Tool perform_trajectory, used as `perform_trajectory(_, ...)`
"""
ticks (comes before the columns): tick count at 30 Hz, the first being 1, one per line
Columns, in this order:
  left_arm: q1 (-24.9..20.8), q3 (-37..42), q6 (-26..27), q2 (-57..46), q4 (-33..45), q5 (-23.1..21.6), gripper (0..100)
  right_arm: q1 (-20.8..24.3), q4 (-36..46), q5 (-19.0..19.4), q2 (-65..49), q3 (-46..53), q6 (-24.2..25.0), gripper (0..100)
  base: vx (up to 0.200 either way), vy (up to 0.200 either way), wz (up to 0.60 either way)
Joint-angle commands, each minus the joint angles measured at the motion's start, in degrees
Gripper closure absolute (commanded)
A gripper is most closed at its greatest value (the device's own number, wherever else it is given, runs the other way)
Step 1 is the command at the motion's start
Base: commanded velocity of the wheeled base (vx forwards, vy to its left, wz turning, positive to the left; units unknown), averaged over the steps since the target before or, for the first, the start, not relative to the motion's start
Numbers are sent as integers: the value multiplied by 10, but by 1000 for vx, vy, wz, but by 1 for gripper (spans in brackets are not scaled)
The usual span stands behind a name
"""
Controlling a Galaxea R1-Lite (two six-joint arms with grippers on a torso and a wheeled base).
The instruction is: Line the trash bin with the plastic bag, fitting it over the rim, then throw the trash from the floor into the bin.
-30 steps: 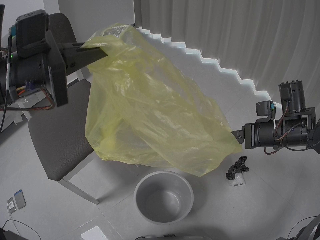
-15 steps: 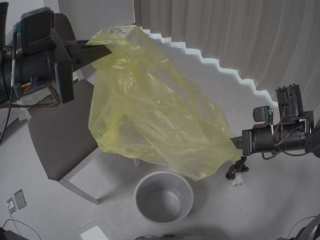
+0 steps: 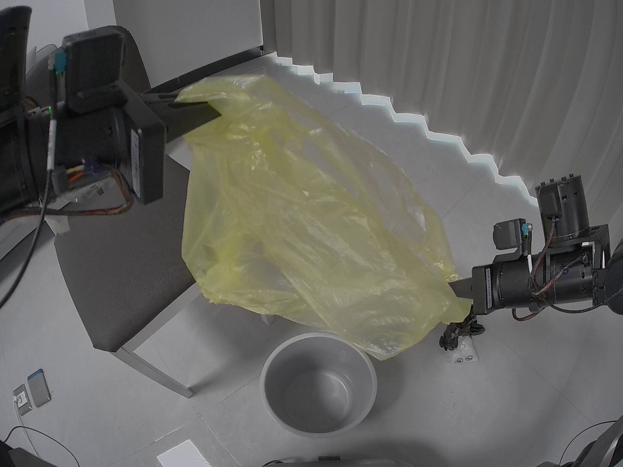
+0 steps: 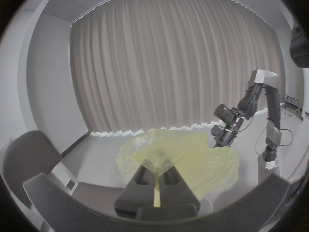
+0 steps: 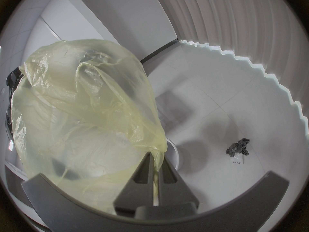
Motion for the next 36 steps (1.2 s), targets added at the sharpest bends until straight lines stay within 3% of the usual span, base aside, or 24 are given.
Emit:
perform_trajectory(1, -85, 83, -129, 33, -33, 198, 100, -23, 0, -4, -6, 46, -4, 100, 0, 0, 0)
perform_trajectory(4, -122, 105, -246, 50, -45, 242, 100, -36, 0, -3, -16, 73, -9, 100, 0, 0, 0)
perform_trajectory(9, -107, 167, -289, 64, -53, 239, 100, -42, 0, -6, -8, 105, -33, 100, 0, 0, 0)
perform_trajectory(15, -85, 248, -358, 85, -94, 215, 100, -36, -5, -36, 23, 110, -41, 100, 0, 0, 0)
perform_trajectory(16, -69, 297, -383, 102, -147, 197, 100, -32, -6, -38, 31, 111, -43, 100, 0, 0, 0)
perform_trajectory(21, -58, 358, -386, 146, -266, 193, 100, -23, -7, -38, 51, 105, -47, 100, 0, 0, 0)
perform_trajectory(31, -53, 359, -395, 197, -291, 190, 100, -17, -19, -34, 117, 89, -51, 100, 0, 0, 0)
perform_trajectory(36, -53, 375, -423, 231, -338, 176, 100, -9, -48, -34, 161, 80, -52, 100, 0, 0, 0)
